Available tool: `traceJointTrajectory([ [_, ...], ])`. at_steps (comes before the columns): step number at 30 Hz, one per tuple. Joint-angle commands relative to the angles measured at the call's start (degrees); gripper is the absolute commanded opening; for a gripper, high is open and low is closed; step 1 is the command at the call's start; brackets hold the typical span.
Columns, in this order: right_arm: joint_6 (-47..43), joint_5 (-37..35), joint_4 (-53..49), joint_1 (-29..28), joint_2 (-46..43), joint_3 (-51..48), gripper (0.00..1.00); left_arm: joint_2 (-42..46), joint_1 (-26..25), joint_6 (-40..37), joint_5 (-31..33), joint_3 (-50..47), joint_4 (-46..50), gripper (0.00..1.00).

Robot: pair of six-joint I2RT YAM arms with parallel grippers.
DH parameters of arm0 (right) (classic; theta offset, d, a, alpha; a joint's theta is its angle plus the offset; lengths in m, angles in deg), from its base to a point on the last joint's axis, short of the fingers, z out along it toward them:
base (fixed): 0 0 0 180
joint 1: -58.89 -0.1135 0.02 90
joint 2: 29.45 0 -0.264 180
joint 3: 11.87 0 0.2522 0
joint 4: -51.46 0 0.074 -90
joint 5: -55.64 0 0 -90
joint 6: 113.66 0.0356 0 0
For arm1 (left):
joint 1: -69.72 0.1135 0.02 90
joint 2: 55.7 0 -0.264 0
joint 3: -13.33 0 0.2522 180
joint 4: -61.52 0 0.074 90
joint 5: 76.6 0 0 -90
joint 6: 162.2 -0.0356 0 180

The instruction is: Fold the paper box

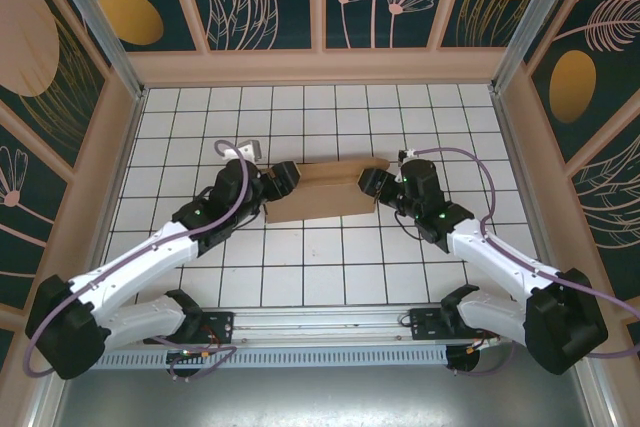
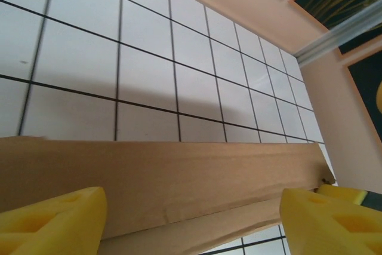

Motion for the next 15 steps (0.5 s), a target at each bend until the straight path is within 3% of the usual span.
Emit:
traceJointTrajectory([
  [1, 0.8, -2.8, -1.3, -1.3, -0.1, -2.1, 0.65, 2.1, 1.6, -0.7, 2.1, -0.5, 5.2, 0.77],
  [15, 1.0, -3.0, -1.3, -3.3, 0.6, -1.8, 0.65, -1.7, 7.6, -2.3, -0.5, -2.4, 1.9, 0.78],
])
